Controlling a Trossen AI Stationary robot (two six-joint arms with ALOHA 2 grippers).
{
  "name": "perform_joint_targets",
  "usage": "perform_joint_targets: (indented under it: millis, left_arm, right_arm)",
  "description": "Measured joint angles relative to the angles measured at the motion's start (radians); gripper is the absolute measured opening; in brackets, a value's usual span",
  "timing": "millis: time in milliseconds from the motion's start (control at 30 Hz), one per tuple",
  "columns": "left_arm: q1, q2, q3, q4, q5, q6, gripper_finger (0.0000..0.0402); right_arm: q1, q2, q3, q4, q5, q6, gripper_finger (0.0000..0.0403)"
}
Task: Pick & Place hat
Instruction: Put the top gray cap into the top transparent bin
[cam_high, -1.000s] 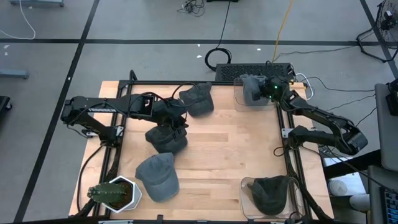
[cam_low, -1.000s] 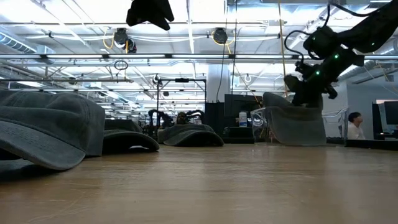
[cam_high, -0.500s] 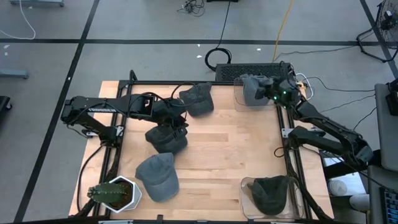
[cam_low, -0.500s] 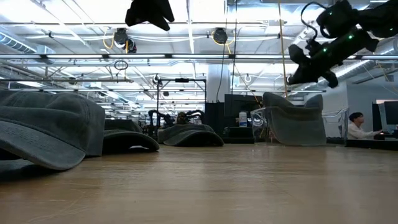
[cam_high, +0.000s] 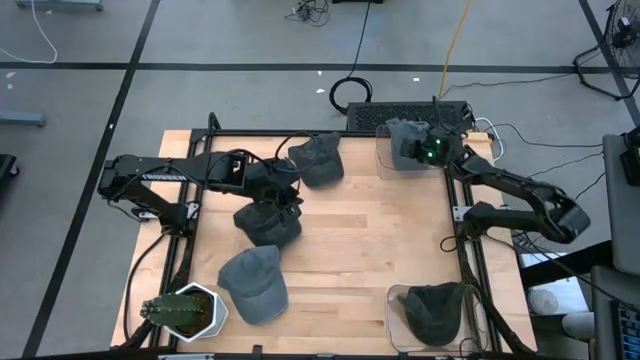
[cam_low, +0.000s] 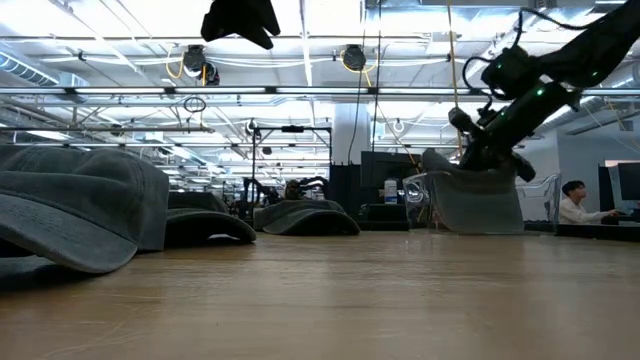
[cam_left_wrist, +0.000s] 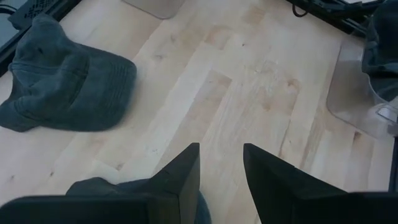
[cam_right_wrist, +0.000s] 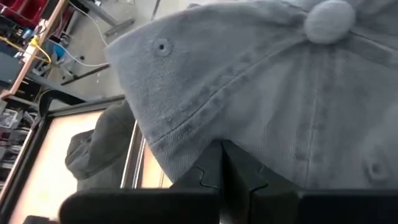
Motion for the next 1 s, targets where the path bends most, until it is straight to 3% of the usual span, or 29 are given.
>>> perform_joint_targets:
  millis: [233, 500, 600, 733, 800, 1000]
  left_arm:
    - [-0.011, 0.0, 0.0, -0.017, 0.026, -0.017, 0.0131]
    - [-0.028, 0.0, 0.0, -0.025, 0.033, 0.015, 0.0131]
    - [-0.02, 0.0, 0.0, -0.024, 0.03, 0.027, 0.0131]
    - [-0.008, 0.0, 0.0, -0.022, 0.025, 0.019, 0.0131]
    - [-0.004, 0.0, 0.0, -0.018, 0.024, 0.011, 0.0131]
    - [-0.005, 0.0, 0.0, 0.003, 0.017, 0.008, 0.0131]
  right_arm:
    - [-0.035, 0.066, 0.0, 0.042, -0.011, -0.027, 0.0]
    - [-0.032, -0.152, 0.0, -0.018, -0.108, -0.023, 0.0]
    - [-0.033, -0.247, 0.0, -0.104, -0.053, -0.036, 0.0]
    - [-0.033, -0.303, 0.0, -0.218, 0.143, -0.085, 0.0]
    - [-0.035, -0.286, 0.0, -0.242, 0.21, -0.112, 0.0]
    - [-0.035, -0.137, 0.0, -0.244, 0.21, -0.121, 0.0]
